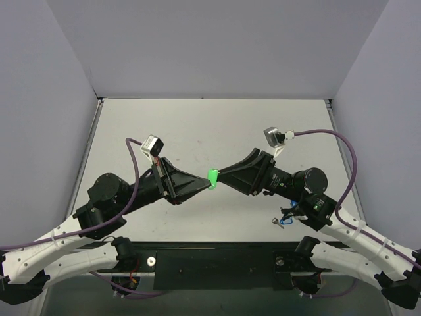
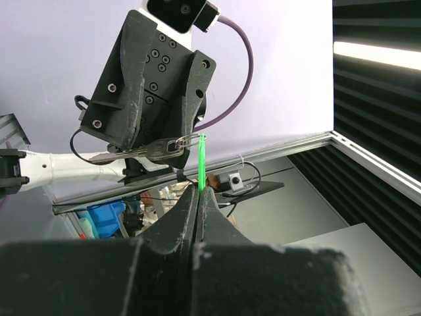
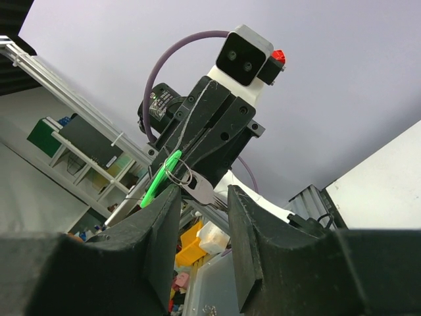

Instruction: Remove the keys from the keyring

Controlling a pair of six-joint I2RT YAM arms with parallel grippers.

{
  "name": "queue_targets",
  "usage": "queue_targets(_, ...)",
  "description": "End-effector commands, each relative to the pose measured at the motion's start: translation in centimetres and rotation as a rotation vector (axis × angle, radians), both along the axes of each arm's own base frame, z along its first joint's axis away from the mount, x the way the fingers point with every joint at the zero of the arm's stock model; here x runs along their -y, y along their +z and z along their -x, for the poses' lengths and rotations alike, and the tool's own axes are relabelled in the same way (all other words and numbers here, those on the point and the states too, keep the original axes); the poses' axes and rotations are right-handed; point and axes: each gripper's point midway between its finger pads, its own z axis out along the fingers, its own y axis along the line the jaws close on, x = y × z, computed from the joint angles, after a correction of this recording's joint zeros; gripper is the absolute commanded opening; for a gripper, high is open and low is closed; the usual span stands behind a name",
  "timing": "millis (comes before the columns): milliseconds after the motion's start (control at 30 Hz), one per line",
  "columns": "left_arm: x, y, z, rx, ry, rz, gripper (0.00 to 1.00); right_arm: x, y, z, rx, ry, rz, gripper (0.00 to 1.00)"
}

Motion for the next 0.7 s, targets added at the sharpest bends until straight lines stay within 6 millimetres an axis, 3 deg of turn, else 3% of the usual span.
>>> queue_targets(0,-0.71,1.47,0.15,0.023,0.007,0.06,0.0,0.84,3.6,0.94,0.092,0.017,-0.098,0.31)
queue_targets(667,-0.87,0.95,-0.21,0.007,0.021,0.064,0.0,0.84,4.42,1.58,0.107,0.049,-0.115,0.31)
